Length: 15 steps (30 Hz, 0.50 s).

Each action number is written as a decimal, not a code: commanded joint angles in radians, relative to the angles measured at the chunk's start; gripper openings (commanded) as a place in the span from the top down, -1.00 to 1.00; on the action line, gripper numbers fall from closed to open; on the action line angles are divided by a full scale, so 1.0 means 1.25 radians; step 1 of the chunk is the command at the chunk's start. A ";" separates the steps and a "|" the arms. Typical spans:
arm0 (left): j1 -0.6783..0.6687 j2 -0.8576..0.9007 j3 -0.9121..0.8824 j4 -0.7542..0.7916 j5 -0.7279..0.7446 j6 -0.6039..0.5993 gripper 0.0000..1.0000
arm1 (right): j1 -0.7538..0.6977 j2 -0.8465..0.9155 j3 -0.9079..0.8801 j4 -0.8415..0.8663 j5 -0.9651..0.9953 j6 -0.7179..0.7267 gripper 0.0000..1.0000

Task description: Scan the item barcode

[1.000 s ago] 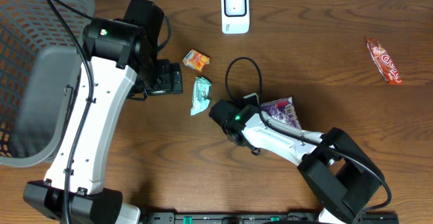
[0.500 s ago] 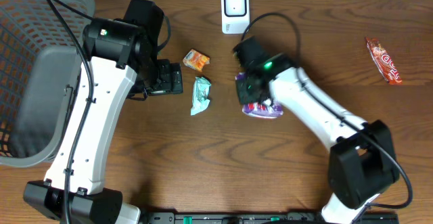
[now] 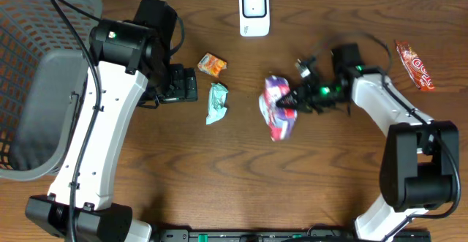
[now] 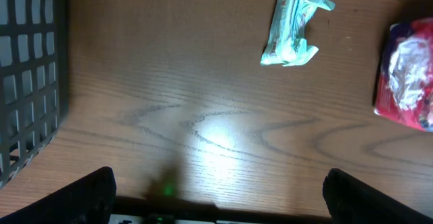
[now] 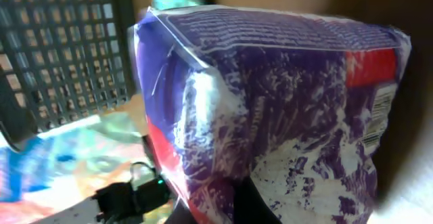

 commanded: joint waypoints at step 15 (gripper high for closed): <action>0.000 0.005 0.005 -0.002 -0.005 -0.001 -0.95 | -0.162 -0.011 0.211 -0.352 0.440 -0.087 -0.73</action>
